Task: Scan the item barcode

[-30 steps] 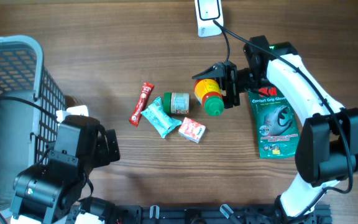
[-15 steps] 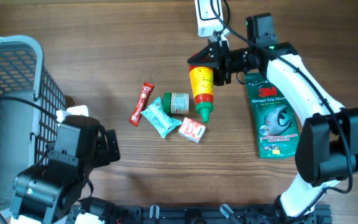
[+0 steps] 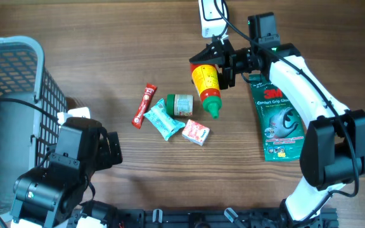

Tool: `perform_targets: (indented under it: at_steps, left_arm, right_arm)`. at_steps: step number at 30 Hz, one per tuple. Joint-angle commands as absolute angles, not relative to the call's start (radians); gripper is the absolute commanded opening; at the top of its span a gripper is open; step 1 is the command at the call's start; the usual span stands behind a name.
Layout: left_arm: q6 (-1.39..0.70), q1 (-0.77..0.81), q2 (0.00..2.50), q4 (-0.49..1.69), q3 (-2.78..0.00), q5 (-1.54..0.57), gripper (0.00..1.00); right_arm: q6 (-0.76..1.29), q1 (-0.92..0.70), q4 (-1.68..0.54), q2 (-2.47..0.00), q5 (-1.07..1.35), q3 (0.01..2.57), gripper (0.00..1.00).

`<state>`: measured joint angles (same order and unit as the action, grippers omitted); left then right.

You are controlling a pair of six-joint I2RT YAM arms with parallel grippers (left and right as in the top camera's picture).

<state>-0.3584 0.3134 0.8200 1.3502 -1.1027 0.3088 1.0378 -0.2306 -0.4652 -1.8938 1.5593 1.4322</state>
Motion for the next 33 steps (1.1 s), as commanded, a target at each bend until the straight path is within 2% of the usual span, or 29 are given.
perform_targets:
  at_steps: [1,4,10,17,23,27,33]
  left_arm:
    - [-0.375,0.315,0.82,1.349,-1.105,0.304,1.0]
    - [-0.375,0.315,0.82,1.349,-1.105,0.304,1.0]
    - [-0.375,0.315,0.82,1.349,-1.105,0.304,1.0]
    - [-0.375,0.315,0.82,1.349,-1.105,0.304,1.0]
    - [-0.375,0.315,0.82,1.349,-1.105,0.304,1.0]
    - [-0.375,0.315,0.82,1.349,-1.105,0.304,1.0]
    - [-0.375,0.315,0.82,1.349,-1.105,0.304,1.0]
  right_arm:
    - [1.076,-0.235,-0.458,-1.87,1.623,1.451,0.04]
    - [0.981,-0.235,-0.437,-1.87,1.556,1.451,0.04]
    - [0.833,-0.235,-0.483,-1.87,1.116,1.451,0.04]
    - [0.818,-0.213,-0.617,-1.87,0.622,1.451,0.04]
    - [0.867,-0.149,-0.604,-1.87,0.502,1.461,0.05]
    - [0.868,-0.144,-0.448,-1.873,0.486,1.462,0.04]
    - [0.975,-0.144,-0.223,-1.908,0.413,1.464,0.05]
